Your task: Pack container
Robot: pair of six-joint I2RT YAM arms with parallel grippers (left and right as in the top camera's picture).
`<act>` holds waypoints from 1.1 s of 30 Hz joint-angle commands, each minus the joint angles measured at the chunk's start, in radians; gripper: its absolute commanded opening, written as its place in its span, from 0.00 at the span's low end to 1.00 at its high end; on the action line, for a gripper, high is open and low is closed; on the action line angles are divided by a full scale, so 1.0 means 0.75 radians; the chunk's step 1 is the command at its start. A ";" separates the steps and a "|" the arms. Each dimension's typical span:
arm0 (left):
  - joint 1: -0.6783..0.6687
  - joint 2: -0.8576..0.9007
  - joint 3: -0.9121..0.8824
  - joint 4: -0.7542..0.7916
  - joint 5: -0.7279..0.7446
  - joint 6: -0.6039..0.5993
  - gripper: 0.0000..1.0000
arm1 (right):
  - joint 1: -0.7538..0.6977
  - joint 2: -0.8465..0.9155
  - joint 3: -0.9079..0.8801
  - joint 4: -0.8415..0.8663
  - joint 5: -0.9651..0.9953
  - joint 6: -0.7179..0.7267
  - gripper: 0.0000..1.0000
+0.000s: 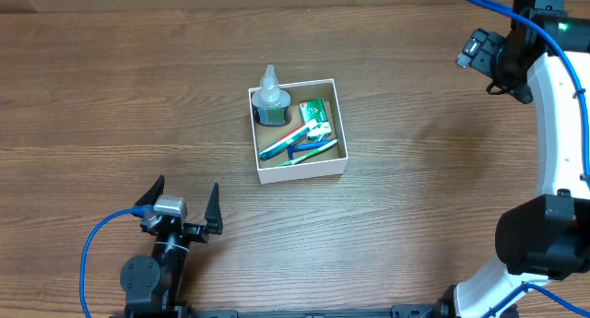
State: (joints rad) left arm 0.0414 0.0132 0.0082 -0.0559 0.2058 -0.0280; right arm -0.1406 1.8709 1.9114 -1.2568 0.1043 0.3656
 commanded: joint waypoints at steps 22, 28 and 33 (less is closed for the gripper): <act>0.008 -0.011 -0.005 0.001 0.007 -0.028 1.00 | 0.256 -1.689 -1.545 1.406 -0.111 0.001 1.00; 0.008 -0.009 -0.005 0.001 0.007 -0.028 1.00 | 0.256 -2.119 -2.035 1.705 -0.140 0.001 1.00; 0.008 -0.009 -0.005 0.001 0.007 -0.028 1.00 | 0.256 -2.334 -2.279 1.721 -0.171 0.001 1.00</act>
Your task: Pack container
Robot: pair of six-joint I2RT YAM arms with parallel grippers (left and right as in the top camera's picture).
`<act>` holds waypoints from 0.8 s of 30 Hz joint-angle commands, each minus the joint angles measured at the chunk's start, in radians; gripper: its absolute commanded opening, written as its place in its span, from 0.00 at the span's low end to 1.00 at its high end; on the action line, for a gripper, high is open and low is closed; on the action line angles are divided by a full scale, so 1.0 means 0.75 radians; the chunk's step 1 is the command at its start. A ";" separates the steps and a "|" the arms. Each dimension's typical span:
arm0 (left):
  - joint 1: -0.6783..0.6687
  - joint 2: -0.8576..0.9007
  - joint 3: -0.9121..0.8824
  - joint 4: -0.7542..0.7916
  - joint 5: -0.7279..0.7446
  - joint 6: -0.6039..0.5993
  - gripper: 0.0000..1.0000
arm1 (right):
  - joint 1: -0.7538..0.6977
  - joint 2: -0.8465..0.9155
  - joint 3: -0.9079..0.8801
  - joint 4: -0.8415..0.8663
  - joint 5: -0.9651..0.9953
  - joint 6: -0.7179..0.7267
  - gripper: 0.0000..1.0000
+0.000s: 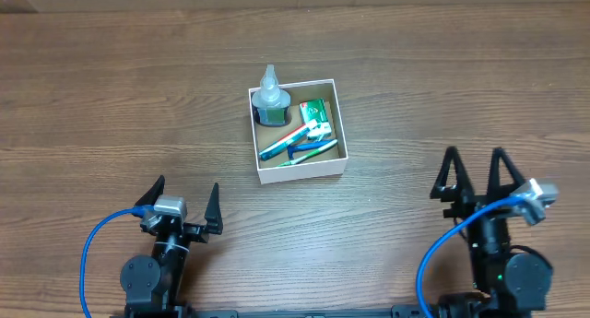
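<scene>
A white square box sits at the middle of the wooden table. Inside it stand a clear squeeze bottle in the back left corner, a green packet at the right, and toothbrushes lying across the front. My left gripper rests open near the front left edge, fingers pointing toward the box. At the front right, my right gripper is open too, fingers pointing away from me. Neither holds anything.
Blue cables loop beside both arm bases at the front edge. Bare wood surrounds the box on all sides.
My right arm was stretched out high at the far right corner of the table; now it is folded back at the front right with its gripper open. Left arm and box contents are unchanged.
</scene>
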State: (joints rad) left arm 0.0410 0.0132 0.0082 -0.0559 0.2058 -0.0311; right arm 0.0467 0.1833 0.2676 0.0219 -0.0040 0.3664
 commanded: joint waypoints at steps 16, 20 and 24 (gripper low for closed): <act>0.008 -0.009 -0.005 0.001 0.006 -0.024 1.00 | 0.006 -0.240 -0.347 -0.047 0.094 -0.162 1.00; 0.008 -0.009 -0.005 0.001 0.007 -0.024 1.00 | 0.006 -0.240 -0.347 -0.137 0.061 -0.264 1.00; 0.008 -0.009 -0.005 0.001 0.007 -0.024 1.00 | 0.005 -0.240 -0.347 -0.137 0.053 -0.320 1.00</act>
